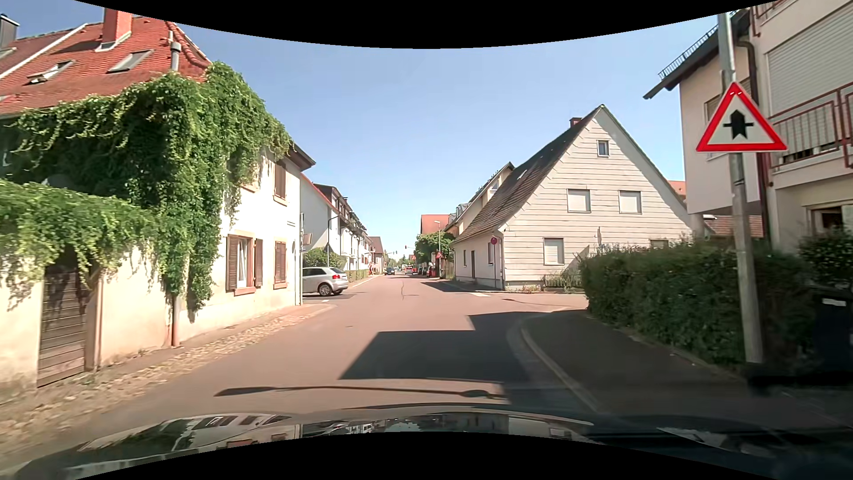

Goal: Follow the waypoints while adhering to traffic rules and regulations

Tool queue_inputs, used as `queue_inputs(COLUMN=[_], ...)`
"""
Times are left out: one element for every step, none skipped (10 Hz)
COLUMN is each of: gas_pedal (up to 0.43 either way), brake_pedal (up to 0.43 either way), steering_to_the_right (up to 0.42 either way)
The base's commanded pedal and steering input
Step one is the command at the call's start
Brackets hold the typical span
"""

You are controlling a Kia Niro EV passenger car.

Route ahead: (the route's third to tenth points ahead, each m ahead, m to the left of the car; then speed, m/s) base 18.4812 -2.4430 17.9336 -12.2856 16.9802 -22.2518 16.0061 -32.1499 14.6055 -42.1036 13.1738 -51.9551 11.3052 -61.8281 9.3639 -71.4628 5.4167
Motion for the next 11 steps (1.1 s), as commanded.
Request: queue_inputs(gas_pedal=[0.000,0.000,0.000,0.000,0.000,0.000,0.000,0.000,0.000,0.000,0.000], brake_pedal=[0.067,0.079,0.098,0.104,0.110,0.116,0.122,0.140,0.146,0.152,0.159], steering_to_the_right=[-0.025,-0.022,-0.017,-0.014,-0.010,-0.006,-0.005,-0.004,-0.002,0.000,0.005])
